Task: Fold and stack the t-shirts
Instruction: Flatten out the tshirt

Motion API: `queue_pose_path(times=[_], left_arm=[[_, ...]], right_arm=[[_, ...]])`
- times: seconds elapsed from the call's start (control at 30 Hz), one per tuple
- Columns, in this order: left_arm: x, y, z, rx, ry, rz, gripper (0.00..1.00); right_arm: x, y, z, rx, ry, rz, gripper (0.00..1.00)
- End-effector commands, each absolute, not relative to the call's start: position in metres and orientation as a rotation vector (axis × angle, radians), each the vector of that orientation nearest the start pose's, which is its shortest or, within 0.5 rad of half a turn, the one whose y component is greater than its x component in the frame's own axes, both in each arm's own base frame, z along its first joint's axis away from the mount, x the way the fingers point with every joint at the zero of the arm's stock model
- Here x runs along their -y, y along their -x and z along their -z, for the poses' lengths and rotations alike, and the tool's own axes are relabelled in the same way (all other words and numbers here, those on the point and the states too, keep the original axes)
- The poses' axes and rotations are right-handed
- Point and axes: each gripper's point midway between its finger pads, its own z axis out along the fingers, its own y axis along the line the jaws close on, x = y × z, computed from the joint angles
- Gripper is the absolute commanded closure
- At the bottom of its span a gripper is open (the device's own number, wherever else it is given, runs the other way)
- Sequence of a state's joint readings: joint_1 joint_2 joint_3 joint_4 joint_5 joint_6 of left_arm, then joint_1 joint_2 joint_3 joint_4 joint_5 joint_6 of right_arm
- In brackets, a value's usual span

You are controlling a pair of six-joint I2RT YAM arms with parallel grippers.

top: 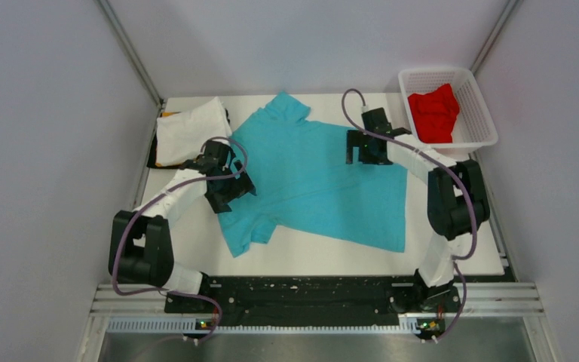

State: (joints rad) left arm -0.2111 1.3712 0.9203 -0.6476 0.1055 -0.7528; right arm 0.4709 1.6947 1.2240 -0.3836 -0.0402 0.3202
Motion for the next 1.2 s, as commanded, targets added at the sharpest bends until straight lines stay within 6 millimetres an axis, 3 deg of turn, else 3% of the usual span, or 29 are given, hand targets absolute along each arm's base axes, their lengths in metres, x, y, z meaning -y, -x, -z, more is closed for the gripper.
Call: queue_pose_path(times=[0.0, 0.1, 0.2, 0.47, 0.67, 0.83, 1.0, 1.1, 1.17], left_arm=[[0.114, -0.253, -0.081, -2.653, 0.731, 0.533, 0.01], [0.123, -0.237, -0.063, -2.654, 0.785, 0.626, 0.01], [0.134, -0.236, -0.054, -2.611, 0.853, 0.745, 0.01], [0.119, -0.228, -0.037, -2.607, 0.911, 0.627, 0.01], [0.108, -0.215, -0.026, -2.65, 0.94, 0.525, 0.01], [0.091, -0.209, -0.026, -2.67, 0.949, 0.376, 0.01], [0.068, -0.211, -0.03, -2.669, 0.93, 0.186, 0.01], [0.066, -0.215, -0.033, -2.693, 0.907, 0.145, 0.01], [0.067, -0.218, -0.038, -2.695, 0.887, 0.152, 0.01]], right_arm=[[-0.34, -0.28, -0.149, -2.281, 0.523, -1.083, 0.01], [-0.394, -0.226, -0.146, -2.219, 0.685, -1.277, 0.01], [-0.429, -0.195, -0.131, -2.174, 0.828, -1.266, 0.01], [-0.467, -0.185, -0.087, -2.165, 0.874, -1.286, 0.01], [-0.46, -0.17, -0.051, -2.252, 0.892, -1.25, 0.01], [-0.422, -0.162, -0.024, -2.387, 0.888, -1.071, 0.01], [-0.383, -0.16, -0.011, -2.443, 0.965, -0.863, 0.01], [-0.378, -0.158, -0.005, -2.456, 1.026, -0.828, 0.01], [-0.386, -0.155, -0.015, -2.438, 1.037, -0.893, 0.01]])
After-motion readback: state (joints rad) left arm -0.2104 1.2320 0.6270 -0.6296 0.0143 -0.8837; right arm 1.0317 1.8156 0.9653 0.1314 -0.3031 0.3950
